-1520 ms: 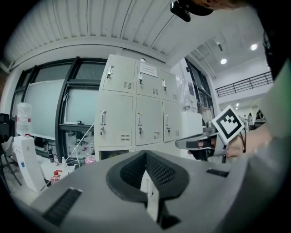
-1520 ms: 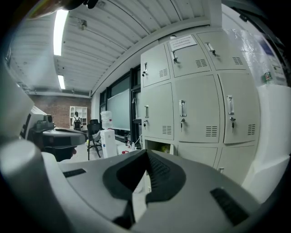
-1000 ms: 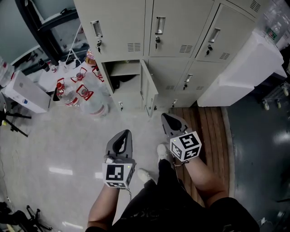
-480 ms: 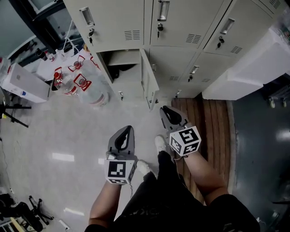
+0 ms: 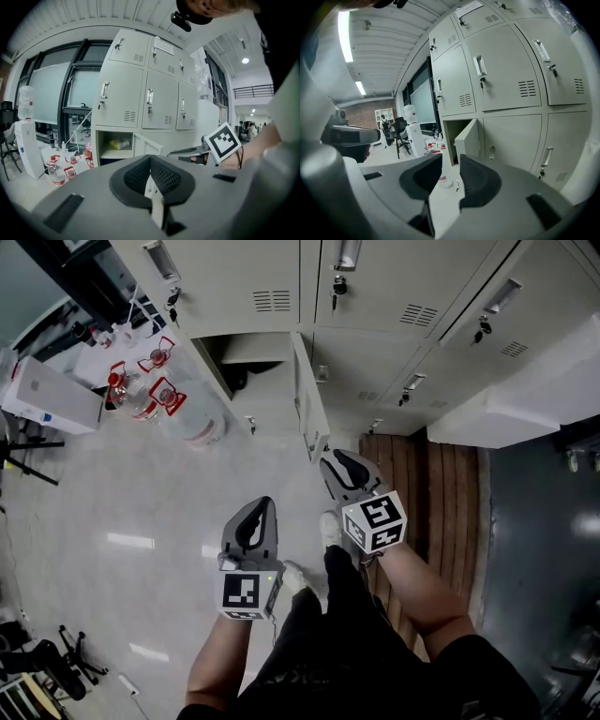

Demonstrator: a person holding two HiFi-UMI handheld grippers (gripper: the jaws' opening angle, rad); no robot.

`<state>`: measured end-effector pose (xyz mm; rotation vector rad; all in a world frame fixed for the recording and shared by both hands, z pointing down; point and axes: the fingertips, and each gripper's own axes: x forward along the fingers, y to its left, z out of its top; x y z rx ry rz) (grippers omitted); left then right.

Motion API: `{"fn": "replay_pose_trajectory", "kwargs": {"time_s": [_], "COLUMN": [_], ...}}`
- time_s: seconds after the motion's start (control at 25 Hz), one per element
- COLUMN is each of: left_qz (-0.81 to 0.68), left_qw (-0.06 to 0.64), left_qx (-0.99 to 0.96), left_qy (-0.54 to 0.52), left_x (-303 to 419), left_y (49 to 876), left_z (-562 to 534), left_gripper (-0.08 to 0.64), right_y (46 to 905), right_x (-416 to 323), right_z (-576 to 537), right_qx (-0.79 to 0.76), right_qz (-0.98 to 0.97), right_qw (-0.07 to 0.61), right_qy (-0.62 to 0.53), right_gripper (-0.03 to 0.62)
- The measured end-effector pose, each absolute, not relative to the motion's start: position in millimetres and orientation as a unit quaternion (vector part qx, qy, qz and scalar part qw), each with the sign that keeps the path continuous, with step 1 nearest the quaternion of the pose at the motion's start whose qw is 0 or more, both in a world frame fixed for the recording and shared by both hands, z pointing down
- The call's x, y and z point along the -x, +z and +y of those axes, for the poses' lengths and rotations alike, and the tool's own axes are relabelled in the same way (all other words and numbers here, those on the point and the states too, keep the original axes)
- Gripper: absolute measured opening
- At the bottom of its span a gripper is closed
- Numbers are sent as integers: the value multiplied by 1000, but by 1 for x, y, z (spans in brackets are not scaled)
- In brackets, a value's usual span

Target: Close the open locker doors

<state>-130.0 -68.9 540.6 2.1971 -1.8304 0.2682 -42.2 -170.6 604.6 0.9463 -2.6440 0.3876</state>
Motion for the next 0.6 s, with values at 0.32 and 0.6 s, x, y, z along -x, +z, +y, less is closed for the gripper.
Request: {"fn": "replay_pose_trajectory", "kwargs": {"time_s": [0.32, 0.6], "left_qz": [-650, -664], "left_qw": [152, 159], "left_qx": [-739, -726], "left_qy": [89, 84], "left_x": [132, 128], "left_y": [555, 561], "left_z": [-86, -101], "left_gripper": [5, 5], "right_y": [631, 641], "right_x": [53, 61], "right_z": [-197, -214], "right_qx": [-323, -309], "right_qz": [-921, -924], "right_qw": [171, 179], "right_qy": [138, 138], "right_gripper": [151, 169]}}
